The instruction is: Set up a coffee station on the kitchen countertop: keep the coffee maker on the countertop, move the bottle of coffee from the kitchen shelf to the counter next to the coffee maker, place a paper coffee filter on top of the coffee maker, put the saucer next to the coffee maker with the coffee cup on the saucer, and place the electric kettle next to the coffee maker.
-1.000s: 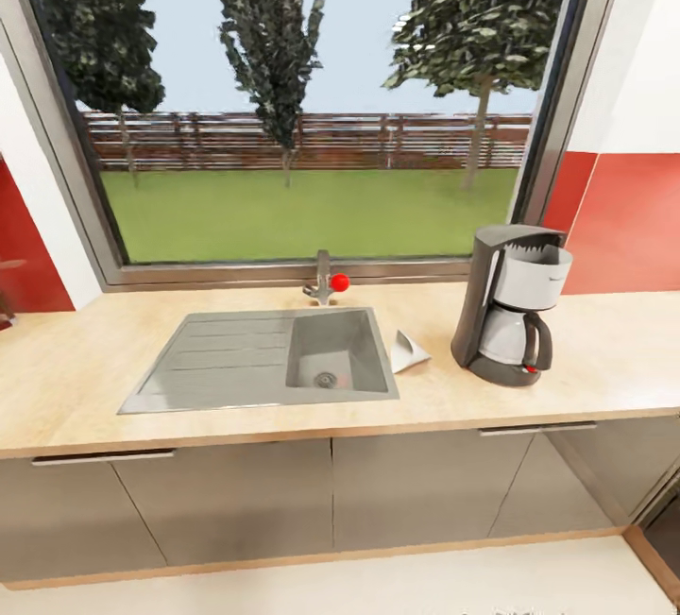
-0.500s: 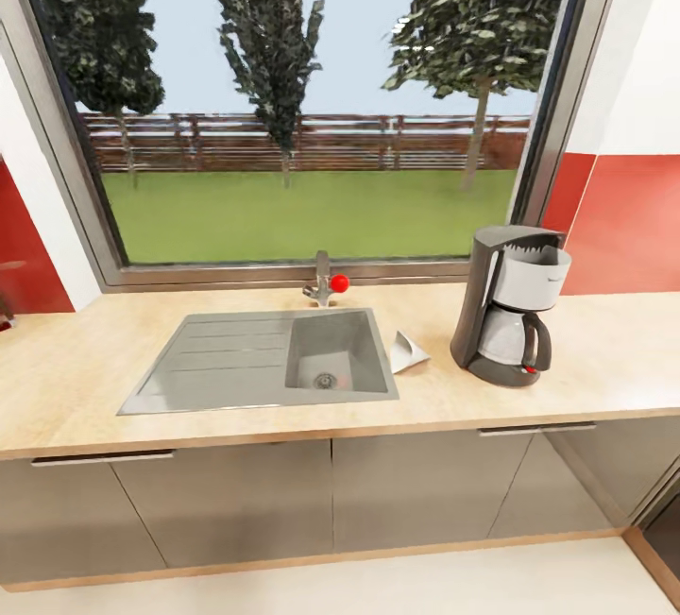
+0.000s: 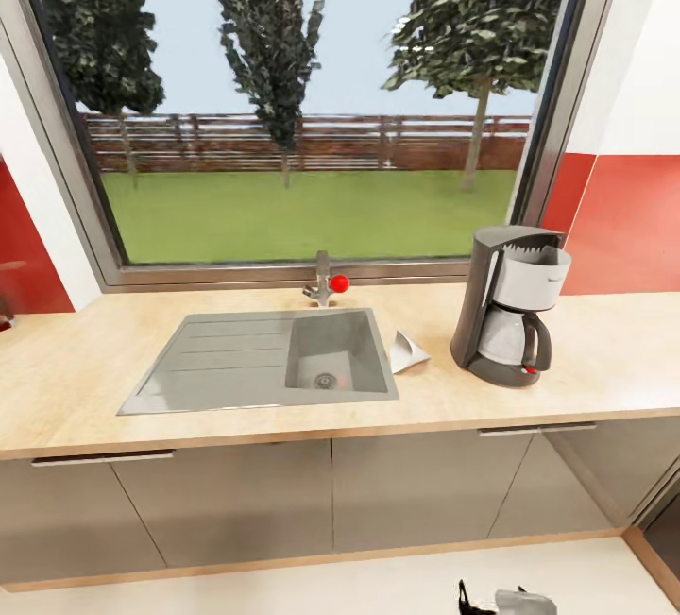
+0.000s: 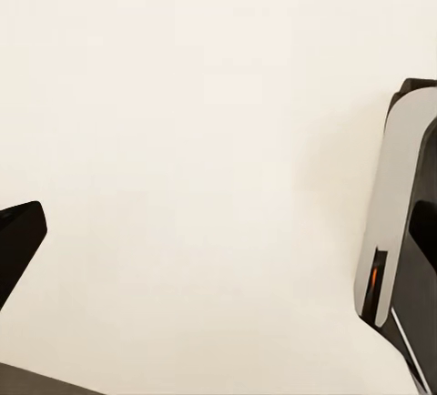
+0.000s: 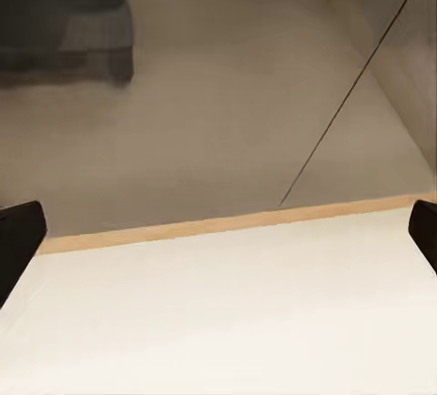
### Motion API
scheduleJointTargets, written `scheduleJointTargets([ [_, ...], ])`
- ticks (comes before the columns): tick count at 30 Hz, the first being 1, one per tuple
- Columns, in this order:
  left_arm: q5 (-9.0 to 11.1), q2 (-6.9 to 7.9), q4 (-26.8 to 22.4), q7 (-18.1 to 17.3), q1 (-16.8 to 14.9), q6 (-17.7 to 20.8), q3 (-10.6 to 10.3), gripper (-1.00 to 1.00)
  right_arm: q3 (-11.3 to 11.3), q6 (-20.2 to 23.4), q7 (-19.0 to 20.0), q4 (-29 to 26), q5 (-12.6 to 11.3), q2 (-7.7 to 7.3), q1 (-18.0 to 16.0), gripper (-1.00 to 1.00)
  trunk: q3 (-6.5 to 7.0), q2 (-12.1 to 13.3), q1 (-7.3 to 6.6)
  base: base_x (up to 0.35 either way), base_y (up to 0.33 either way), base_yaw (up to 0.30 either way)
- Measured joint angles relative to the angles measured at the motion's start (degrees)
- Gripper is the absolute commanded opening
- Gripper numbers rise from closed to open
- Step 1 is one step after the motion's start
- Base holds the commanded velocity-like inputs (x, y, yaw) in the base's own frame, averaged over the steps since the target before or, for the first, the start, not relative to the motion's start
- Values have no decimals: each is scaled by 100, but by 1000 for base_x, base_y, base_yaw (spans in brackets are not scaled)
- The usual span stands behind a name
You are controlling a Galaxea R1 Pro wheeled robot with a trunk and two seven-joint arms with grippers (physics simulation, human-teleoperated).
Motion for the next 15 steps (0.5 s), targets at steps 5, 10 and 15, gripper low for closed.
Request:
scheduleJointTargets([
  [5, 2, 18, 7, -26, 1, -1, 3, 100, 1, 780, -109, -467, 7, 372, -757, 100, 2, 1, 0, 0, 0, 0],
  [10, 6, 38, 58, -26, 1, 3, 10, 100, 17, 1206, -138, -535, 6, 663, -1664, 100, 2, 1, 0, 0, 0, 0],
  [15, 9, 40, 74, -26, 1, 8, 12, 100, 23, 1271, -141, -543, 17, 909, -2185, 100, 1, 1, 0, 0, 0, 0],
])
